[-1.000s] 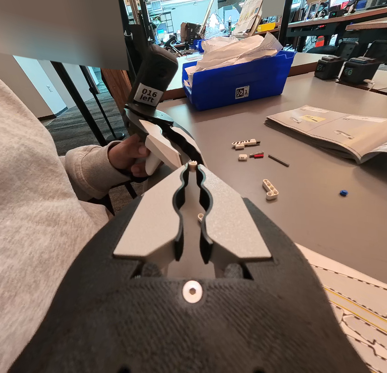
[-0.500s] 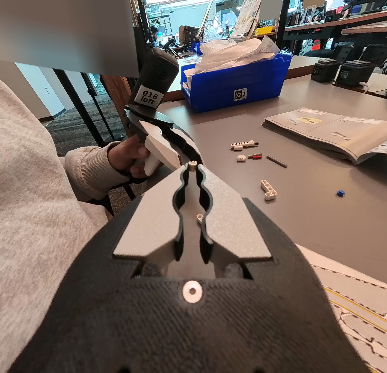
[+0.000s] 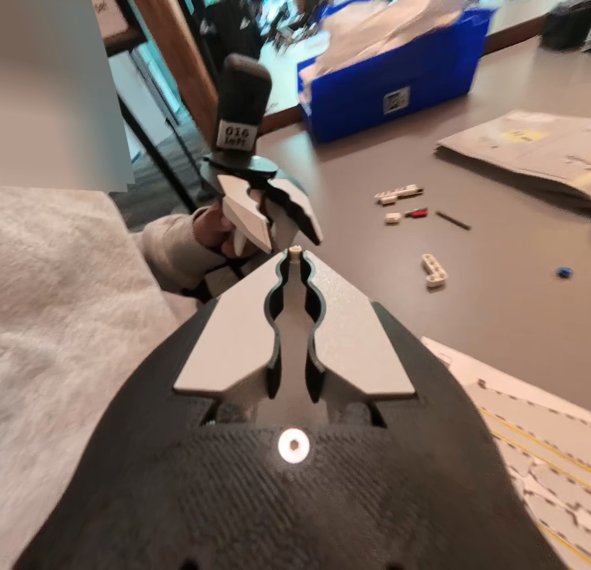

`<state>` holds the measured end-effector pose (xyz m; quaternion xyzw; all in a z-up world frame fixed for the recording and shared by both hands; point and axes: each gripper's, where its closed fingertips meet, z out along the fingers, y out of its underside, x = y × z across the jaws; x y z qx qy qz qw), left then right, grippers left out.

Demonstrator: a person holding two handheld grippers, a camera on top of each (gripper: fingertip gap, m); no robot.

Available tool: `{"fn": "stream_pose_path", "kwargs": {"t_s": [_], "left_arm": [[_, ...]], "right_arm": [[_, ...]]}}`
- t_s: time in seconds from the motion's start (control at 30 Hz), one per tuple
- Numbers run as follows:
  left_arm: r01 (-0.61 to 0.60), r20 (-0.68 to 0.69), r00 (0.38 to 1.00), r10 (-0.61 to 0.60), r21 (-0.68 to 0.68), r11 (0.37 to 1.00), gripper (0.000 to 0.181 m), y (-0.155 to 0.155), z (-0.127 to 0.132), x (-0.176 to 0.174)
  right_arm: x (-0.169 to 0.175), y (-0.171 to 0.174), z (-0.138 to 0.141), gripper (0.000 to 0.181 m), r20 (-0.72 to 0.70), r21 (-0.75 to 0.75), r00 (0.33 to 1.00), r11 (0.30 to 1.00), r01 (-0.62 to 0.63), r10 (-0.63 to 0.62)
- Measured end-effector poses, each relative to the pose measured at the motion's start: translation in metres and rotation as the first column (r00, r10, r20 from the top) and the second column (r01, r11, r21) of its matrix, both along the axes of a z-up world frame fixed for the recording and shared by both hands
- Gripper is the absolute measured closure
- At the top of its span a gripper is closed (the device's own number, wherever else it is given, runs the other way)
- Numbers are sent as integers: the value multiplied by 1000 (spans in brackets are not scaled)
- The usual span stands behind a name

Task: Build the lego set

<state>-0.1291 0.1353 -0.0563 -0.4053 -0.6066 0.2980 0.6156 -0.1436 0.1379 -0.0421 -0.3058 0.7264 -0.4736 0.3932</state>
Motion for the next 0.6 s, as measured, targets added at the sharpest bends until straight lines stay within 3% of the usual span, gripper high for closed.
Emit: {"fn": "stream_pose_path", "kwargs": {"t_s": [0.13, 0.2, 0.4, 0.6], "left_arm": [[93, -52, 994, -96, -59, 994, 142, 24, 9, -4], [154, -74, 985, -157, -39, 987, 140, 35, 11, -4], [133, -142, 981, -129, 18, 991, 149, 29, 19, 1], [112, -161, 981, -104, 41, 993, 176, 24, 22, 1]], "right_arm": [[23, 17, 2, 176, -108, 42, 983, 988, -146, 150], [30, 21, 3, 176, -90, 60, 978, 981, -182, 187], [27, 15, 7, 176, 74, 112, 986, 981, -156, 148], [17, 16, 9, 177, 145, 124, 983, 983, -134, 116]]}}
